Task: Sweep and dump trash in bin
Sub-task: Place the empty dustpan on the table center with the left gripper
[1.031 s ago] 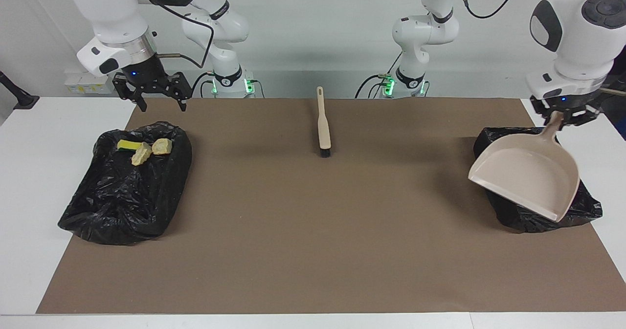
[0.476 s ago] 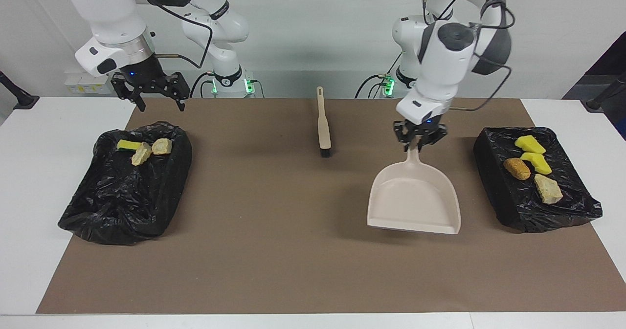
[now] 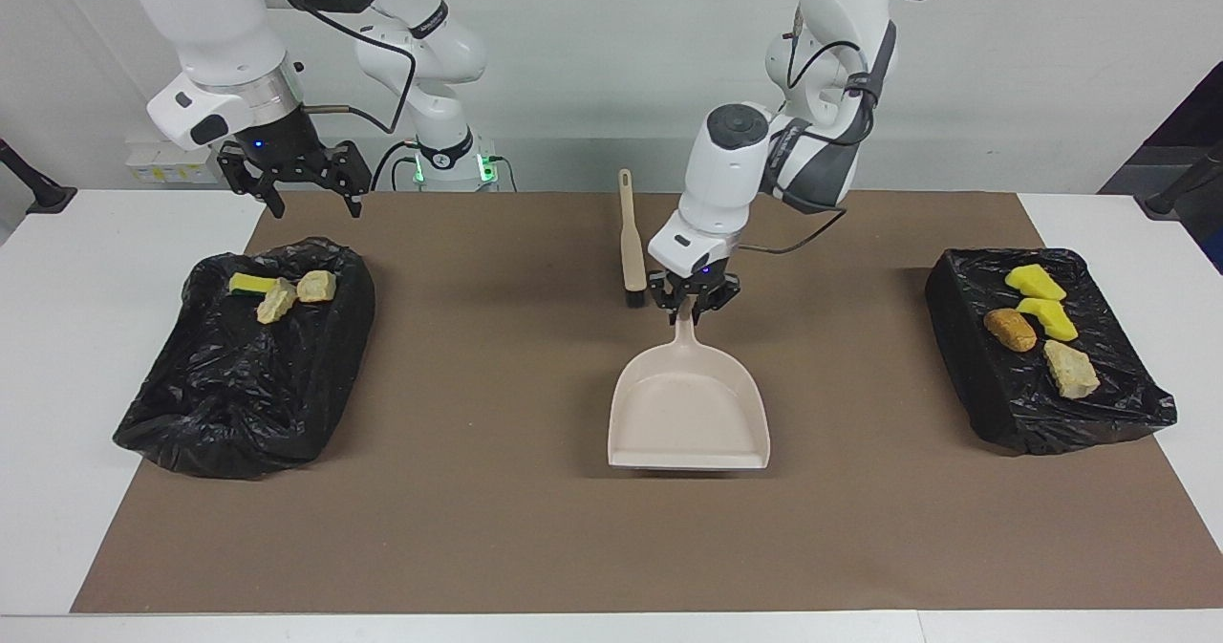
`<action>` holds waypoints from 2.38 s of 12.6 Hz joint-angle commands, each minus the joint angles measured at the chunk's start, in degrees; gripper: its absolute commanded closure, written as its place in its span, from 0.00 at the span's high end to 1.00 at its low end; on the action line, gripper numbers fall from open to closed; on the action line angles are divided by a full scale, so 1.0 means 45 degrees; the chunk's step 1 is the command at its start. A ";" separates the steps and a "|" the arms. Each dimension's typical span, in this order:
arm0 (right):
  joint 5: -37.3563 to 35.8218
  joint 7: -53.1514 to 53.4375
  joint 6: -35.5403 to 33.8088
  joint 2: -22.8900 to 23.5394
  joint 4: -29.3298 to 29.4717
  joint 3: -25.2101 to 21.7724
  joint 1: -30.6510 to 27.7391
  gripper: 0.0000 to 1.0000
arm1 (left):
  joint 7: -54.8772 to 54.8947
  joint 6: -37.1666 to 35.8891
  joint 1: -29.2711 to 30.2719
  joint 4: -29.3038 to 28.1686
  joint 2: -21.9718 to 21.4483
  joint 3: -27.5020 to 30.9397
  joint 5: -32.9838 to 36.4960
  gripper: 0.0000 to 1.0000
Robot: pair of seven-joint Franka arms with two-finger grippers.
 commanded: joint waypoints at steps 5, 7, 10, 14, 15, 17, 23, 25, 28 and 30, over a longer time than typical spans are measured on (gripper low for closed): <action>0.0013 -0.0169 0.0037 -0.0175 -0.0228 0.0085 -0.0146 1.00 | -0.1970 0.0391 -0.0813 0.0465 0.1460 -0.0392 0.2467 0.00; 0.0013 -0.0169 0.0018 -0.0195 -0.0228 0.0085 -0.0127 1.00 | -0.2601 0.0430 -0.0835 0.0409 0.1542 -0.0645 0.2771 0.00; 0.0013 -0.0169 0.0038 -0.0194 -0.0228 0.0085 -0.0146 1.00 | -0.3365 0.0762 -0.0854 0.0369 0.1815 -0.0665 0.2907 0.29; 0.0013 -0.0169 0.0037 -0.0175 -0.0228 0.0085 -0.0146 1.00 | -0.3346 0.0276 0.0119 0.0486 0.1116 -0.0646 0.2732 1.00; 0.0013 -0.0169 0.0038 -0.0175 -0.0228 0.0085 -0.0146 1.00 | -0.3404 0.0003 0.0451 0.0525 0.0919 -0.0588 0.2712 1.00; 0.0013 -0.0169 0.0038 -0.0175 -0.0228 0.0085 -0.0127 1.00 | -0.3308 -0.0758 0.0571 0.0525 0.0314 0.0091 0.2595 1.00; 0.0013 -0.0169 0.0038 -0.0175 -0.0228 0.0085 -0.0146 1.00 | 0.0937 -0.1967 0.0552 0.0467 -0.1716 0.3078 -0.0288 1.00; 0.0013 -0.0169 0.0037 -0.0175 -0.0228 0.0085 -0.0127 1.00 | 0.3110 -0.3119 0.0435 0.0467 -0.2420 0.4348 -0.1036 1.00; 0.0013 -0.0169 0.0038 -0.0175 -0.0228 0.0085 -0.0127 1.00 | 0.5610 -0.4682 0.0494 0.0680 -0.3319 0.5600 -0.1291 1.00; 0.0013 -0.0169 0.0018 -0.0194 -0.0228 0.0085 -0.0127 1.00 | 0.6904 -0.5969 0.0532 0.1341 -0.3613 0.6285 -0.1545 1.00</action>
